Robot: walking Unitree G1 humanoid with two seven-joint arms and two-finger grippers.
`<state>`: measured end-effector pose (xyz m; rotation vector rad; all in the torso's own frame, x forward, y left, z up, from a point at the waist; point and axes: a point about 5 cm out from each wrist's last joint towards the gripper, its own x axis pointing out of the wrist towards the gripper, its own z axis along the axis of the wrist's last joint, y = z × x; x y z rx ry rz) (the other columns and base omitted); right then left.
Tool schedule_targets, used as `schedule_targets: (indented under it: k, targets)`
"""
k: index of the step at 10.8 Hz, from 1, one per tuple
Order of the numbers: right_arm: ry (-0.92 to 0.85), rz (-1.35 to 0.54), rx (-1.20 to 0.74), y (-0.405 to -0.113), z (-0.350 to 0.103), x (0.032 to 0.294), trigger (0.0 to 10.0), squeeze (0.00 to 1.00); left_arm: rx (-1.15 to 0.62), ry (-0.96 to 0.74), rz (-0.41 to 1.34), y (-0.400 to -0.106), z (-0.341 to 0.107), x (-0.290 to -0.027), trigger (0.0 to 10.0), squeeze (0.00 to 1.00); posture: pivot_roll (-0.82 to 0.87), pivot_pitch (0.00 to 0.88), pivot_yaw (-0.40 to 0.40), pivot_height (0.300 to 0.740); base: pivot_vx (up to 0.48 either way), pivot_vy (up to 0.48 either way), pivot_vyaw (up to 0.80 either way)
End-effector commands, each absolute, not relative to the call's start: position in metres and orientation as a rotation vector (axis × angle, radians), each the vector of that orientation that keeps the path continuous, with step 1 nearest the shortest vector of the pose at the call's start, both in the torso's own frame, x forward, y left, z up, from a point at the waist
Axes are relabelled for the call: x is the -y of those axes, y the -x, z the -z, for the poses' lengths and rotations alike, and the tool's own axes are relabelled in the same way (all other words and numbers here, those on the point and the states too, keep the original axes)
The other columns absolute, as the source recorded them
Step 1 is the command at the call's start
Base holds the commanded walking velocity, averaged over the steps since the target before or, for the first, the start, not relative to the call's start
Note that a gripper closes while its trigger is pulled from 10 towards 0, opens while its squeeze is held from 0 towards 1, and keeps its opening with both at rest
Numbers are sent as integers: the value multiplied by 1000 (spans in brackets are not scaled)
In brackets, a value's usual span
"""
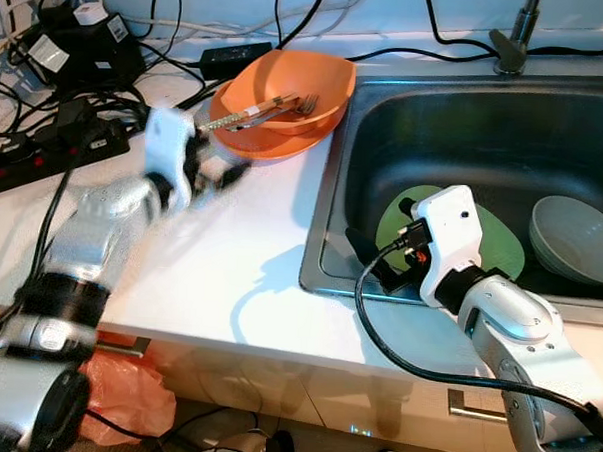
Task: Kitchen organization
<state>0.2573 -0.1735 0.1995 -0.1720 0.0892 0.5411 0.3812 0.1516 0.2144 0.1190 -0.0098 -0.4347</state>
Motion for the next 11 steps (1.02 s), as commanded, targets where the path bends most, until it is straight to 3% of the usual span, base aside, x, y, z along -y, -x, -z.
schedule_targets:
  k: [1, 11]
  targets:
    - [175, -552, -74, -258, -201, 170, 10000, 0, 20, -84, 403, -383, -217, -157, 10000, 0, 39, 120, 187, 740, 0, 0, 0]
    - [171, -553, -71, -256, -201, 168, 10000, 0, -119, -41, 240, -412, -210, -140, 10000, 0, 20, 135, 198, 740, 0, 0, 0]
